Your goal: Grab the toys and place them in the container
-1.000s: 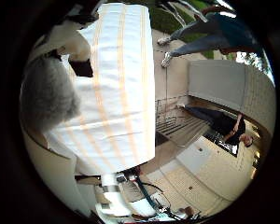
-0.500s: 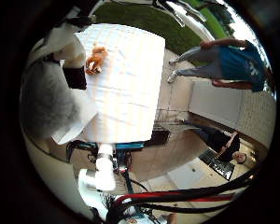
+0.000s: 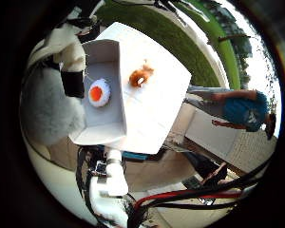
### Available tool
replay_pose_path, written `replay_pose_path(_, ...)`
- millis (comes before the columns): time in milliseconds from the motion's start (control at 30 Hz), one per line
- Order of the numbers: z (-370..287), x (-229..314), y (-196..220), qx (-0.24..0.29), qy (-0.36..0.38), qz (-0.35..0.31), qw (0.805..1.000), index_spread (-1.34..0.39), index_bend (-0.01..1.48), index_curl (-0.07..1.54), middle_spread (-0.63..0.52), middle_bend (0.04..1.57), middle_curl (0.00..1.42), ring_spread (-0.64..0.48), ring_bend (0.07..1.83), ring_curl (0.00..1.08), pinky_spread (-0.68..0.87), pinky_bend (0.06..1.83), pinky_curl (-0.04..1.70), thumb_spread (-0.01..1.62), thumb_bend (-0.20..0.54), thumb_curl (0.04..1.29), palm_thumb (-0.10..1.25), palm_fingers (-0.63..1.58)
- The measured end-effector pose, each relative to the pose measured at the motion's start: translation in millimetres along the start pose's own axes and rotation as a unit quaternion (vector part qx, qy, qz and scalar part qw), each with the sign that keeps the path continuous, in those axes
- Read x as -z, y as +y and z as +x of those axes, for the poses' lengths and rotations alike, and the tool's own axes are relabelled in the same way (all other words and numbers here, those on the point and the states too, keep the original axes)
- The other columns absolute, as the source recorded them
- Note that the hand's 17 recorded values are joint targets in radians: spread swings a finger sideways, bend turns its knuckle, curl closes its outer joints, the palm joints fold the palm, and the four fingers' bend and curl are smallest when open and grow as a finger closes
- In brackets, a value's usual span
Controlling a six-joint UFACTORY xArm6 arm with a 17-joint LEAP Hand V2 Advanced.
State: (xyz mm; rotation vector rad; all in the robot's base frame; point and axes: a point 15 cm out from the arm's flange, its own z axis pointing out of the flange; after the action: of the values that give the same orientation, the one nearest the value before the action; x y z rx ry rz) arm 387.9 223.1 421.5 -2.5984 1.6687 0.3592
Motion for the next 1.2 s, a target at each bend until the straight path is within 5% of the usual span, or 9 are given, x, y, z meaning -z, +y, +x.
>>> replay_pose_path(333, 4.3, -73.9, -50.0, -0.017, -0.002, -0.042, 0.999, -0.89, 0.85, -0.01, -0.18, 1.07, 1.01, -0.03, 1.44, 0.69, 0.15, 1.48, 0.77, 1.22, -0.031, 0.61, 0.85, 0.76)
replay_pose_path(500, 6.1, -97.5, -48.0, -0.018, -0.003, -0.075, 0.997, -0.53, 0.62, 0.0, -0.13, 0.74, 0.88, 0.03, 1.36, 0.64, 0.22, 1.52, 0.77, 1.22, -0.029, 0.57, 0.82, 0.39)
replay_pose_path(567, 3.7, -101.8, -44.8, -0.014, -0.002, -0.085, 0.996, -0.42, 0.66, 0.06, -0.08, 0.5, 0.77, 0.12, 1.16, 0.58, 0.27, 1.44, 0.75, 1.22, -0.027, 0.56, 0.8, 0.02)
replay_pose_path(667, 3.0, -107.4, -36.4, -0.006, -0.002, -0.108, 0.994, -0.38, 0.68, 0.1, -0.01, 0.34, 0.62, 0.22, 0.85, 0.43, 0.35, 1.2, 0.63, 1.22, -0.026, 0.53, 0.78, -0.18)
replay_pose_path(867, 4.7, -102.1, -26.8, 0.026, -0.009, -0.122, 0.992, -0.41, 0.49, 0.13, 0.07, 0.15, 0.48, 0.29, 0.59, 0.31, 0.42, 0.94, 0.48, 1.22, -0.022, 0.5, 0.78, -0.15)
replay_pose_path(1200, 41.7, -38.8, -14.1, 0.019, -0.042, -0.056, 0.997, -0.42, 0.3, 0.18, 0.08, 0.17, 0.36, 0.3, 0.49, 0.29, 0.45, 0.75, 0.36, 1.2, -0.022, 0.48, 0.79, -0.02)
